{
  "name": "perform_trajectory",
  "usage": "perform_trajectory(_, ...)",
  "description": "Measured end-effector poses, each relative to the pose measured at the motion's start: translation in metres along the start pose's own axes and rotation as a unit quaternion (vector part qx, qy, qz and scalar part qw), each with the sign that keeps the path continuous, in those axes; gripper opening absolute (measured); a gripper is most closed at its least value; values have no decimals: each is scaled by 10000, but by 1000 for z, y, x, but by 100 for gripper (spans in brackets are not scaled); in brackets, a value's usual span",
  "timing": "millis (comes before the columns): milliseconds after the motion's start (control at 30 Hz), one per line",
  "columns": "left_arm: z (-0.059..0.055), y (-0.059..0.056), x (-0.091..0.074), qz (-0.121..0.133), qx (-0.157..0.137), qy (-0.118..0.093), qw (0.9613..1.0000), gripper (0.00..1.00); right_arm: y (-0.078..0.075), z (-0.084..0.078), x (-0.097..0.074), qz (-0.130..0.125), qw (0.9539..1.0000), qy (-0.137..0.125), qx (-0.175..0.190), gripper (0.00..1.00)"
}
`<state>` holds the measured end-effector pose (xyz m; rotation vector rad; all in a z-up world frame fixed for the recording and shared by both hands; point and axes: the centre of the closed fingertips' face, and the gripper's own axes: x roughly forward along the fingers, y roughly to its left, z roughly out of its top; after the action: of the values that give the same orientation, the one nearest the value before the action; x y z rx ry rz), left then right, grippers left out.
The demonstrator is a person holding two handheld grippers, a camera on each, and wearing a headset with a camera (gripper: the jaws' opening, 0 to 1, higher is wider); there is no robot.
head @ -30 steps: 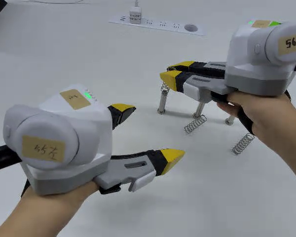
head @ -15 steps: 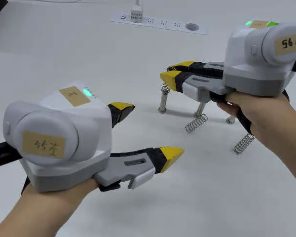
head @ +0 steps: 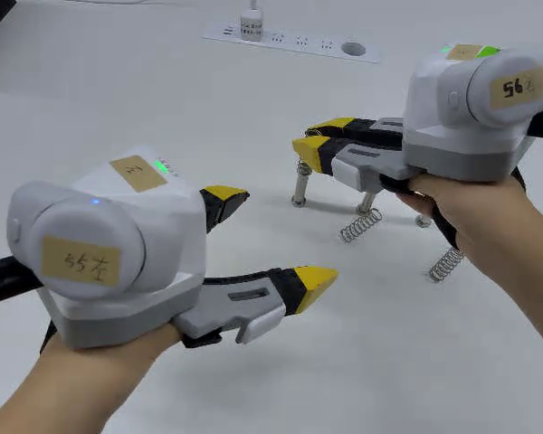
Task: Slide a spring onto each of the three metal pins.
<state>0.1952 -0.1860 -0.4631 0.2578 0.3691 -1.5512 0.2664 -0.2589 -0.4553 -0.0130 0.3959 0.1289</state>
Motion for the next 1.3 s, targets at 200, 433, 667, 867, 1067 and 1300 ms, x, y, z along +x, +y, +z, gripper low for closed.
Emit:
perform_trajectory(200, -1, 0, 0, 1, 8, 18, 10000, 67, 0, -6, 3, -20, 10000, 91, -13, 12)
perform_trajectory(433, 0, -1, 0, -5, 27, 15, 10000, 66, 0, -14, 6, -45, 9997, 225, -14, 12)
perform_trajectory(667, 0, -1, 1, -11, 32, 26, 10000, 66, -1, -24, 10, -80, 9992, 389, -12, 12)
perform_trajectory(867, 0, -1, 1, -10, 48, 36, 10000, 66, 0, -30, 11, -110, 9987, 500, 8, 12)
perform_trajectory(1067, -1, 1, 1, 9, 65, 54, 10000, 66, 0, -34, 13, -131, 9982, 589, 38, 12)
perform_trajectory(1300, -1, 1, 0, 14, 79, 51, 10000, 65, 1, -41, 14, -135, 9975, 698, 45, 12)
